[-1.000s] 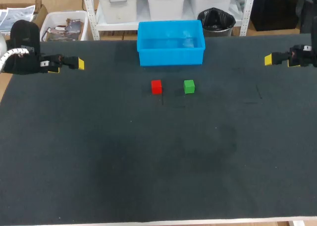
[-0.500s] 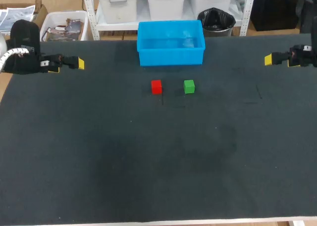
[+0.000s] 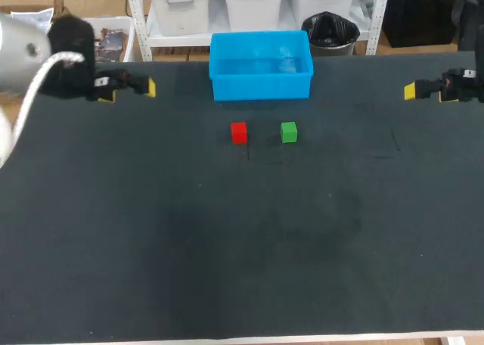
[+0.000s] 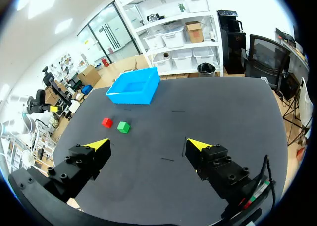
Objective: Use the left arm to pick the red cube and place it into the blue plastic box first, then use the right arm to grasp the green cube and put it into the same blue plastic box after the first action is fully finished.
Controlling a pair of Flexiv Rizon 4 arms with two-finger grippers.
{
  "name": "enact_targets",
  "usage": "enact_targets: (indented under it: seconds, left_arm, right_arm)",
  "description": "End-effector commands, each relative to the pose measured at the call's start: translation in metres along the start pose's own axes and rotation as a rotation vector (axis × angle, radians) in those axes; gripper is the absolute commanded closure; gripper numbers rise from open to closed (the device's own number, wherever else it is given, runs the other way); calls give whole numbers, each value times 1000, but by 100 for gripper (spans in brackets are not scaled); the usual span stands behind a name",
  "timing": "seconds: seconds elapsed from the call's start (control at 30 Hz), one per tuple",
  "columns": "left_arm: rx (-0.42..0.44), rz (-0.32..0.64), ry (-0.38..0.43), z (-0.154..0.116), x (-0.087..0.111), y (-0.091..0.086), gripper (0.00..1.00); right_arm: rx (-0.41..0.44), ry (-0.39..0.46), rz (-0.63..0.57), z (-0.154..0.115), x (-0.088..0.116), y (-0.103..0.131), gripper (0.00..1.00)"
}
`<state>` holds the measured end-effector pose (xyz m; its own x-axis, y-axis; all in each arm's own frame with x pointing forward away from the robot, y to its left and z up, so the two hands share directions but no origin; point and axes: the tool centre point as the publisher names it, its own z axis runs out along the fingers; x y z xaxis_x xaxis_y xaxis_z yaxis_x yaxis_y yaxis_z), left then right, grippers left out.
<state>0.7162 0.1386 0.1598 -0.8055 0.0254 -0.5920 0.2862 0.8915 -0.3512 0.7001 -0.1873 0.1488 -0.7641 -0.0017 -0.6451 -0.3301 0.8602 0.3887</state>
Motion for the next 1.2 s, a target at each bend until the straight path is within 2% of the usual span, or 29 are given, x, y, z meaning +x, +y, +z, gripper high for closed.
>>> enact_targets:
  seconds: [0.03, 0.3, 0.63, 0.8, 1.2]
  left_arm:
    - [-205, -8, 101, 13, -21, -18, 0]
    - [-255, 3, 139, 20, -40, -37, 0]
    - [-300, -29, 175, 29, -48, -49, 0]
    - [-339, -87, 258, 39, -49, -57, 0]
    - [-380, -120, 381, 68, -55, -84, 0]
  right_arm:
    - [9, 1, 2, -1, 0, 2, 0]
    - [9, 1, 2, -1, 0, 2, 0]
    - [9, 1, 2, -1, 0, 2, 0]
    - [9, 1, 2, -1, 0, 2, 0]
    - [9, 1, 2, -1, 0, 2, 0]
